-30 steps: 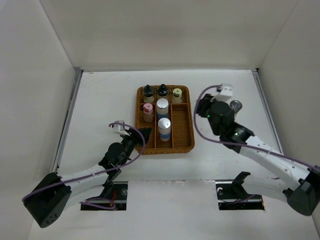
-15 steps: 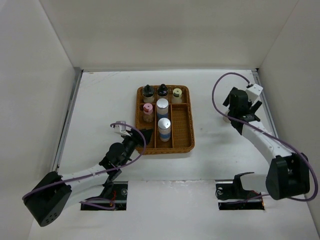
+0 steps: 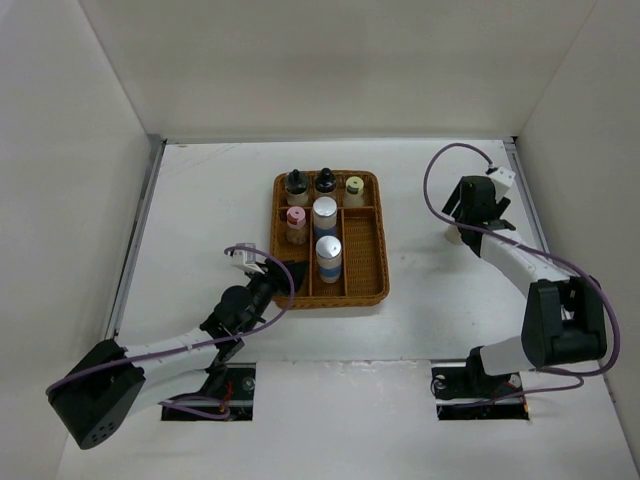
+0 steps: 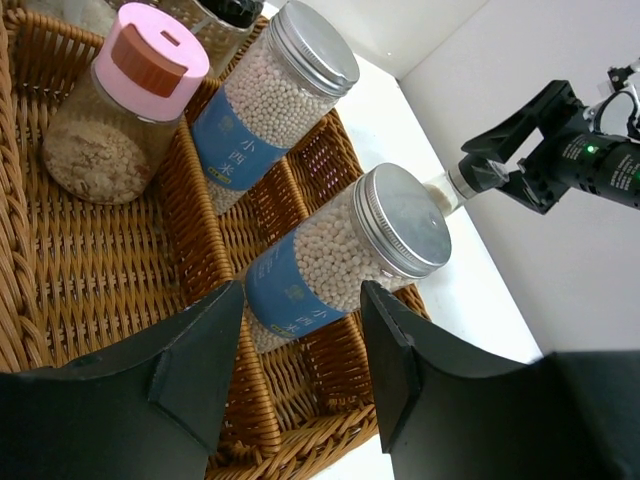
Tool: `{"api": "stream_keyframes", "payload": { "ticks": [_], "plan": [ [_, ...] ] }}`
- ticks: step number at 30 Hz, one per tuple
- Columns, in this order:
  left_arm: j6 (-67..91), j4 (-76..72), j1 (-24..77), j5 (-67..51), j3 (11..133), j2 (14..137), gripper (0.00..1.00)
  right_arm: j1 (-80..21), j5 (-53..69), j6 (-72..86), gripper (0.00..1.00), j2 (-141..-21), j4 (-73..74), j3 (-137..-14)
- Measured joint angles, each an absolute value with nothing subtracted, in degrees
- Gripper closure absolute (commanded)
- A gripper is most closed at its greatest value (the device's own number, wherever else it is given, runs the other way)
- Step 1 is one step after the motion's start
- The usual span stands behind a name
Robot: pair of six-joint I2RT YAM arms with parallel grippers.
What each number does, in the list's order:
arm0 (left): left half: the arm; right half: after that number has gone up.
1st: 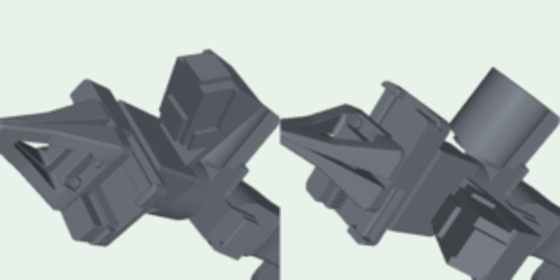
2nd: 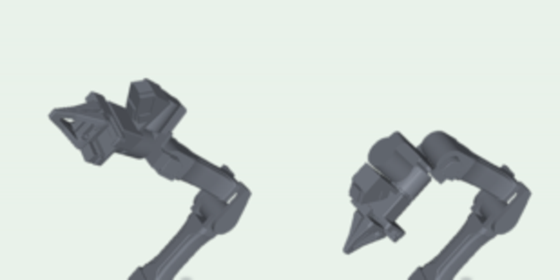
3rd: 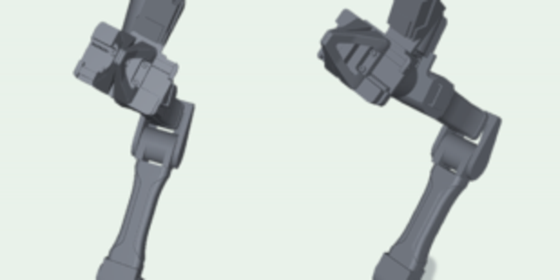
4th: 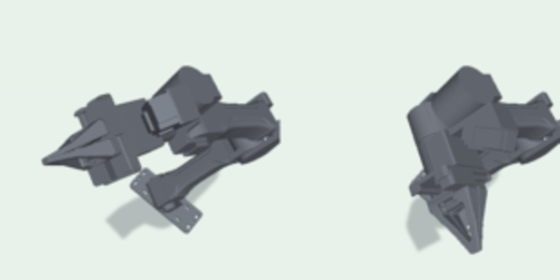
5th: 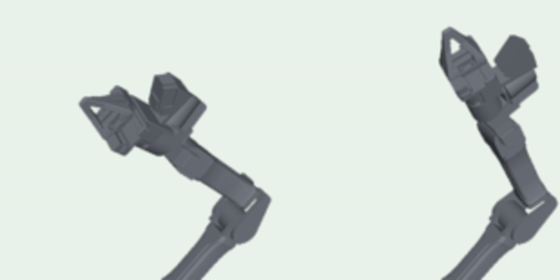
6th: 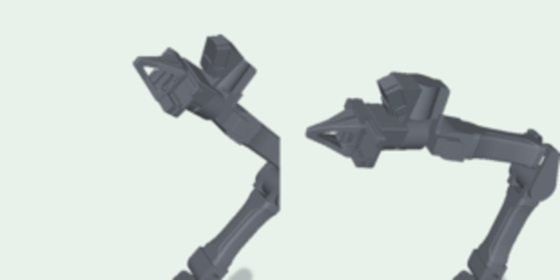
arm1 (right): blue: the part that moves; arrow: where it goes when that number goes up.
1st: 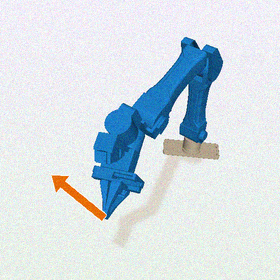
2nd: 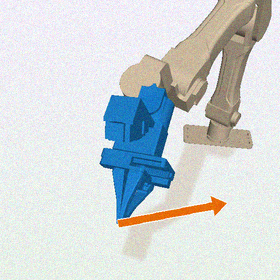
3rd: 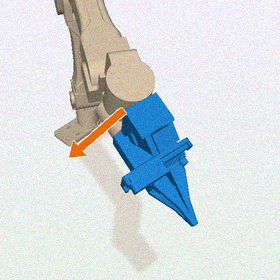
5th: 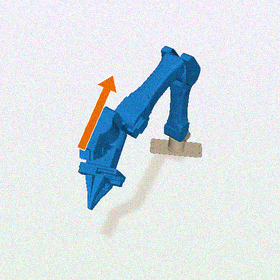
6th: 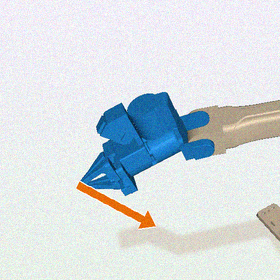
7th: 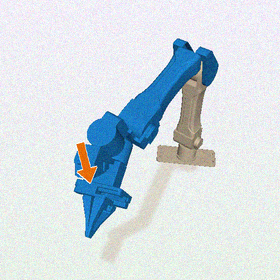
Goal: Organize the condiment bottles
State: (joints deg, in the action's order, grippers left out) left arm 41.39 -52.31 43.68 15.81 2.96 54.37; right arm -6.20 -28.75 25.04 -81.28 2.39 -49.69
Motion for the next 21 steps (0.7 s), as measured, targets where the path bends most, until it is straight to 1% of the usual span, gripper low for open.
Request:
{"api": "stream_keyframes", "payload": {
  "ticks": [4, 5, 6, 9, 11, 17, 21],
  "plan": [
    [41.34, -52.23, 43.66, 15.81, 2.96, 54.43, 0.51, -5.56, -28.40, 24.91, 0.40, -81.91, 2.24, -49.69],
    [41.32, -52.21, 43.64, 15.84, 2.96, 54.43, 0.51, -5.56, -28.47, 25.02, 0.43, -81.91, 2.26, -49.69],
    [41.30, -52.18, 43.64, 15.81, 2.96, 54.43, 0.51, -5.58, -28.47, 24.86, 0.44, -81.91, 2.24, -49.69],
    [41.28, -52.21, 43.62, 15.81, 2.96, 54.46, 0.51, -6.59, -28.82, 24.40, 0.47, -80.93, 3.01, -49.67],
    [41.17, -52.18, 43.53, 15.81, 2.96, 54.43, 0.51, -9.04, -29.41, 23.66, 0.47, -78.63, 4.03, -49.65],
    [40.93, -52.10, 43.16, 15.81, 2.96, 54.96, 0.51, -23.29, -29.76, 22.65, 0.47, -68.10, 2.90, -50.28],
    [40.93, -52.12, 42.78, 15.86, 2.96, 54.85, 0.51, -31.66, -29.36, 22.65, 0.47, -68.69, 1.06, -53.04]
  ]
}}
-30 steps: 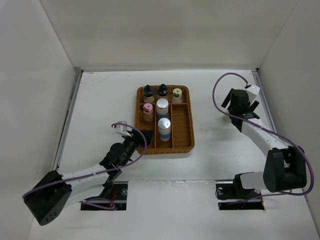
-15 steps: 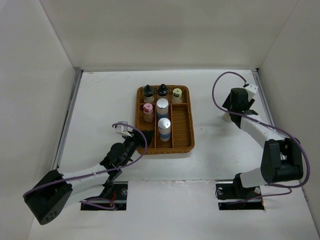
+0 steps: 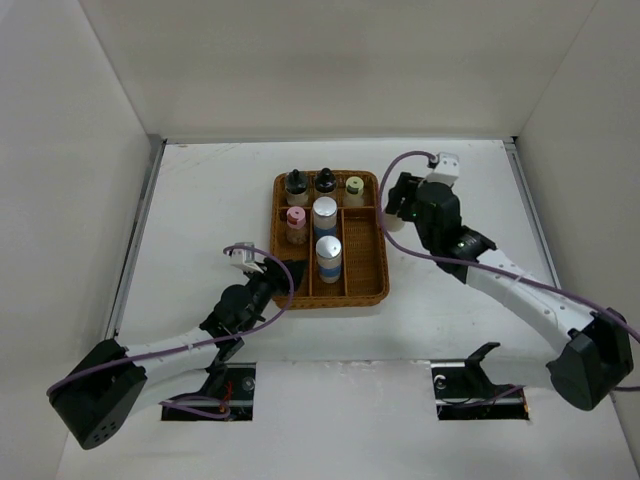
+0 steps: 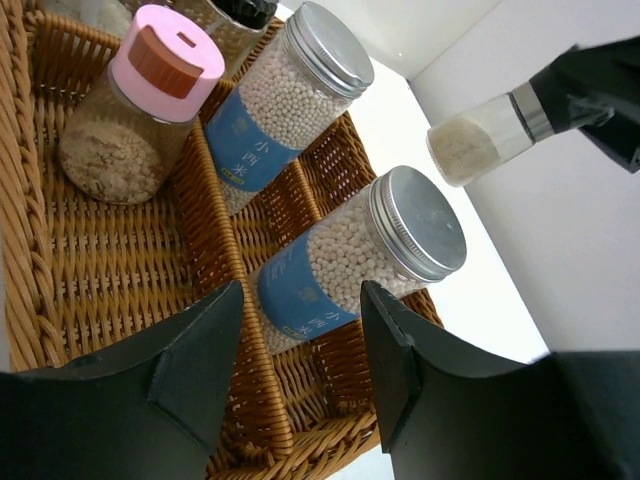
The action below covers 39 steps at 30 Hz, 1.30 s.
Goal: Organize the condiment bottles
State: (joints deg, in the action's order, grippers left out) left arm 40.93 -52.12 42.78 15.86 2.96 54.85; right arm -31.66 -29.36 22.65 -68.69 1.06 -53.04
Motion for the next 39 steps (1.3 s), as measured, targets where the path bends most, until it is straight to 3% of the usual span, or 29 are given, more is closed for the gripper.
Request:
{"api": "stream_keyframes", "payload": {
  "ticks": [8, 18, 22, 26, 27, 33, 35, 37, 39],
  "plan": [
    [40.91, -52.05, 41.87, 16.21, 2.96, 52.99, 0.51, -38.92, -27.05, 22.63, 0.47, -79.72, -1.56, -57.71],
    [40.91, -50.98, 40.91, 16.71, 2.96, 51.88, 0.51, -39.83, -26.15, 21.96, 0.45, -90.15, -5.04, -58.15],
    [40.93, -50.61, 40.49, 16.86, 2.96, 51.83, 0.51, -40.27, -26.61, 21.17, 0.32, -93.10, -7.44, -58.41],
    [40.91, -50.54, 40.38, 17.15, 2.96, 53.04, 0.51, -41.36, -26.94, 20.97, 0.12, -93.38, -8.32, -58.46],
    [40.91, -50.37, 40.25, 17.21, 2.96, 53.43, 0.51, -41.71, -27.29, 20.93, 0.03, -93.36, -8.73, -58.46],
    [40.88, -47.68, 39.59, 17.56, 3.62, 53.87, 0.51, -42.78, -29.32, 20.53, 0.00, -88.84, -9.89, -57.28],
    [40.88, -45.25, 38.96, 17.96, 4.69, 53.74, 0.56, -42.78, -30.26, 20.58, 0.00, -84.77, -10.59, -55.46],
    [40.84, -42.48, 38.37, 18.59, 6.00, 53.30, 0.77, -42.35, -31.38, 20.80, 0.00, -80.40, -11.51, -53.12],
    [40.56, -38.94, 37.85, 19.03, 7.53, 52.10, 0.87, -41.06, -32.49, 21.21, 0.00, -76.66, -12.60, -50.65]
  ]
}}
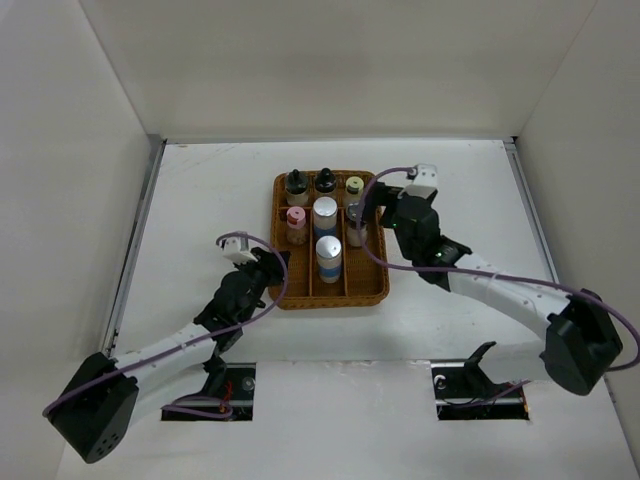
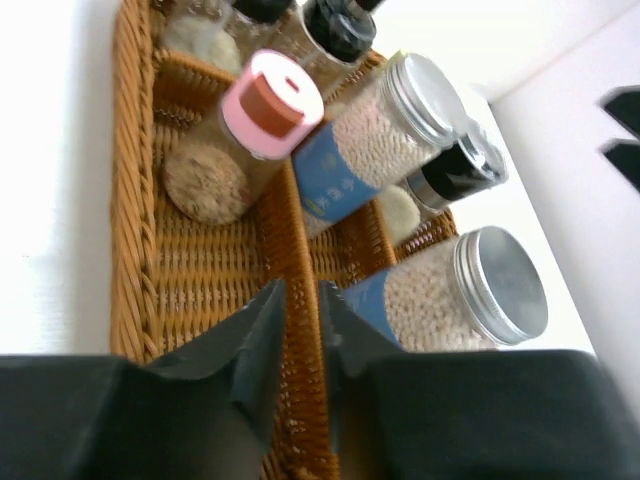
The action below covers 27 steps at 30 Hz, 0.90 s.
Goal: Organize the condiment bottles
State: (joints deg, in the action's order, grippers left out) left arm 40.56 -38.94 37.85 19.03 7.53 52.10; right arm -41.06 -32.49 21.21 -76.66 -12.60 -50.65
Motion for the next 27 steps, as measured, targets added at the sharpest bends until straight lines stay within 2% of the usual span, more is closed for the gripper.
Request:
{"api": "stream_keyframes", "payload": {
  "ticks": [3, 7, 17, 27],
  "plan": [
    [40.23, -32.88, 37.50, 20.01, 10.39, 49.82, 0.86, -37.47, -34.06, 22.65, 0.00, -72.64, -13.52, -46.65],
    [39.97, -22.17, 36.42, 22.72, 16.82, 49.28, 0.69, -33.10, -35.03, 24.18, 0.00, -71.18, -13.76, -42.44],
    [40.97, 1.61, 31.77, 25.50, 28.42, 49.19, 0.55, -30.06, -35.68, 28.73, 0.00, -74.24, -17.41, -34.39],
    [40.56, 11.11, 30.57, 25.74, 31.35, 44.38, 0.55, -30.11, -34.72, 30.09, 0.00, -75.61, -21.10, -33.98]
  ]
}}
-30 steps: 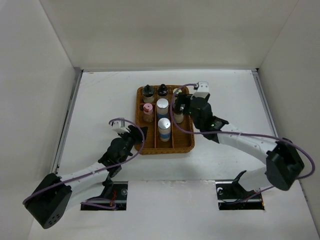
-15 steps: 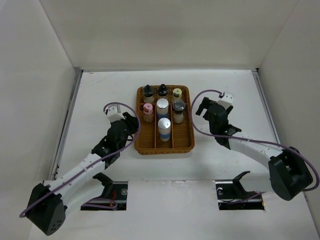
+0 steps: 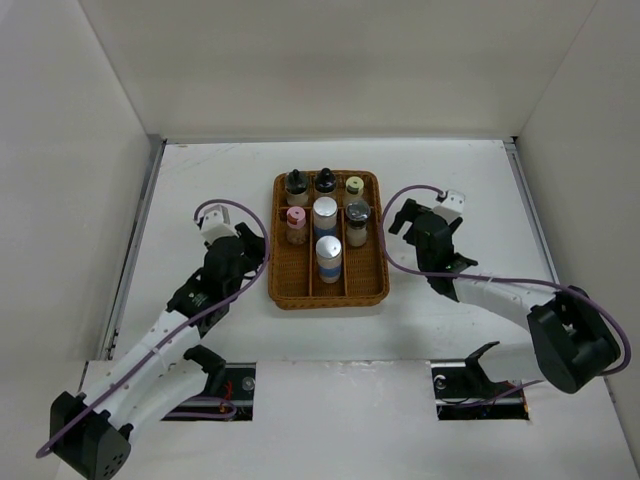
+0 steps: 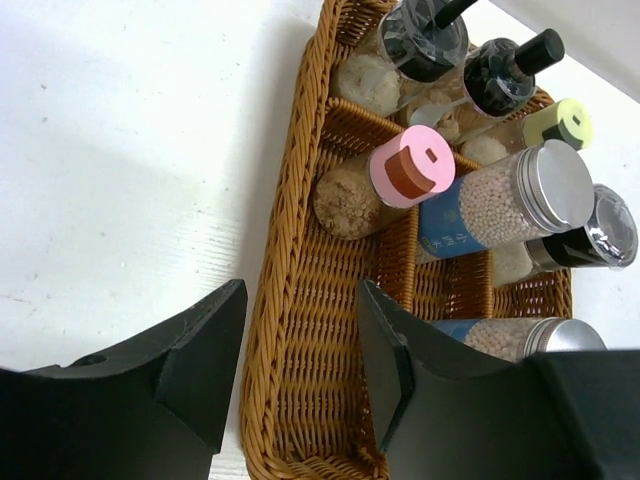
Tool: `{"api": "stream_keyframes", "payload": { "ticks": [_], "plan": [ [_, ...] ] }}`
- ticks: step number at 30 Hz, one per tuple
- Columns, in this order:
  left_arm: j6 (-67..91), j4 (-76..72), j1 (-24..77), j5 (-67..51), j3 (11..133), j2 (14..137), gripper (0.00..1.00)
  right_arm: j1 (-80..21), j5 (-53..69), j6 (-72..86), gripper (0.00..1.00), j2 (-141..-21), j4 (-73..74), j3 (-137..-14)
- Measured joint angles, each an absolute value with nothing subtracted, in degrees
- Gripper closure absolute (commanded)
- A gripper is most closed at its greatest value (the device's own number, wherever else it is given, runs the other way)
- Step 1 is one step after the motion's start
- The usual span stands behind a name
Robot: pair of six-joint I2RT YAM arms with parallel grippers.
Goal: Organize the condiment bottles
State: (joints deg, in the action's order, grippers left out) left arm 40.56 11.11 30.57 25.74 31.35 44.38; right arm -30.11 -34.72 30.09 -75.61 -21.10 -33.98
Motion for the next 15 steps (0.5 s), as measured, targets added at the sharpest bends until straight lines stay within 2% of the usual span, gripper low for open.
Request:
{"api": "stream_keyframes", "payload": {
  "ticks": [15],
  "plan": [
    [39.38, 12.73, 23.29, 26.70, 32.25, 45.65, 0.54, -30.15, -33.39, 30.28, 0.00, -75.85, -22.02, -33.98]
  ]
}}
